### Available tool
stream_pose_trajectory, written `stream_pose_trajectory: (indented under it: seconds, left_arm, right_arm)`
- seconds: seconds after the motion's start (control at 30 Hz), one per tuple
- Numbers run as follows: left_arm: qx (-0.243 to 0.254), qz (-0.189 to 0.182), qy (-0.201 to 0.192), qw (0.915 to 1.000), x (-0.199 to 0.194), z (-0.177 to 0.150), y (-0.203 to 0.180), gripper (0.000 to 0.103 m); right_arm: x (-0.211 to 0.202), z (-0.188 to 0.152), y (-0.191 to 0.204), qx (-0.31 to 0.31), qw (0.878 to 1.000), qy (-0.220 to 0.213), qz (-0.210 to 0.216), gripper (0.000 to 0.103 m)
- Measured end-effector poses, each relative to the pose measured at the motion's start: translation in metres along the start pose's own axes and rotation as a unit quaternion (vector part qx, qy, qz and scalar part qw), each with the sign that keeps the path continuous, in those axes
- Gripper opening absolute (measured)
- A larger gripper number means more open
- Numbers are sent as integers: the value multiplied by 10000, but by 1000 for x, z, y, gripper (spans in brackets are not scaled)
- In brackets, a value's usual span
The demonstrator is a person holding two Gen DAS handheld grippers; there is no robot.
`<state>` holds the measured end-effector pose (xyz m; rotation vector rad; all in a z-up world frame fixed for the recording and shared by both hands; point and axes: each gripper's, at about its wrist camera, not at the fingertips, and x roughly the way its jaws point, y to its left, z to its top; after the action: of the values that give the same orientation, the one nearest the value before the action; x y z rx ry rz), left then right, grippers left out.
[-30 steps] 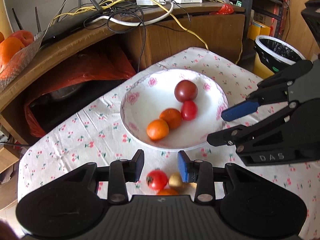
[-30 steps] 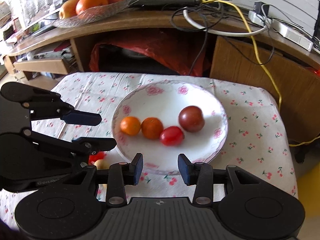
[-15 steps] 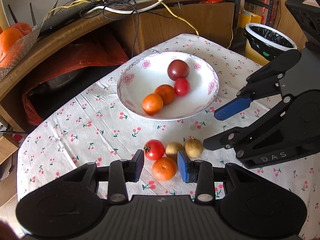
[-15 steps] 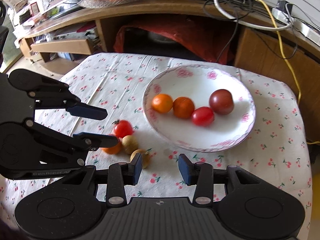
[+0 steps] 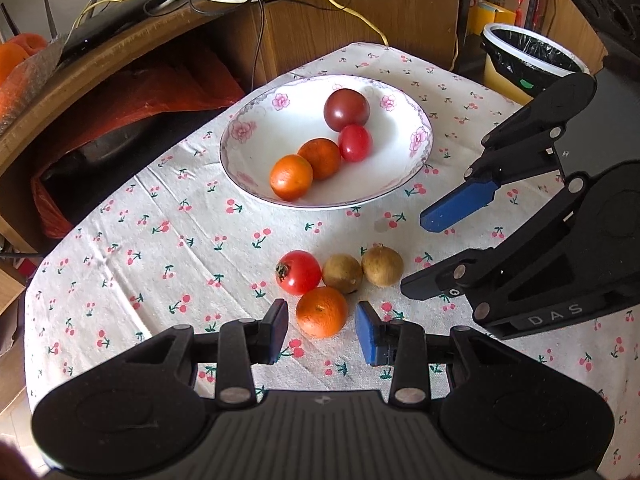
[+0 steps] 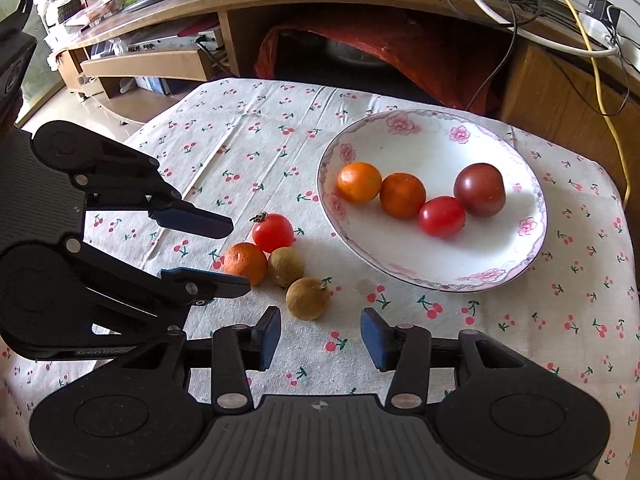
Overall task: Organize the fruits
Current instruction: 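Withdraw both grippers from the bowl toward the remaining fruit, then grasp the tangerine with the left gripper while the right gripper grasps a brown kiwi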
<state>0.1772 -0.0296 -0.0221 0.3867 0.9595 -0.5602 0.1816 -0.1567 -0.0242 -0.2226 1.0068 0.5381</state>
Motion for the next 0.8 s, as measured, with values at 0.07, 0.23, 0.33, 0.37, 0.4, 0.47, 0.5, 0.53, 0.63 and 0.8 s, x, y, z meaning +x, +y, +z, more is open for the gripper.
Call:
stream_pose_trajectory:
  seconds: [0.07,0.23,0.33,0.37,0.4,0.47,0.5,0.53,0.63,0.8]
  left_arm:
    - [4,-8,16,10000,1,0,0,45]
    - [14,-6,57,10000,4,-1,0,45]
    - [6,-9,72,10000,5,-1,0,45]
    - [8,-6,75,10000,5,-1,0,45]
    - [13,-3,78,10000,5,-1,0,45]
    - [18,-1,89,10000,6,0,0,45]
    - [24,-1,90,10000,6,0,0,45]
    - [27,-6,93,10000,6,0,0,45]
    - [35,0,98,9999,7,0,0,45]
    - [45,5,117,9999,8,0,0,45]
  right_arm:
    - [0,0,1,-18,10000,11,24,41]
    - [4,-1,0,-45,10000,77,36,41]
    - [5,-1,1,-51,9999,94,37,41]
    - [5,-1,0,-50,9999,99,38,41]
    - [6,-1,1,-44,9999,102,39,41]
    - [7,-1,0,-38,9999,101,39,41]
    - [7,-1,0,-39,9999,103,38,41]
    - [7,-1,0,-39,9999,102,32,41]
    - [8,0,0,-37,9999,97,28,41]
    - [11,0,-2,-5,9999,109,26,41]
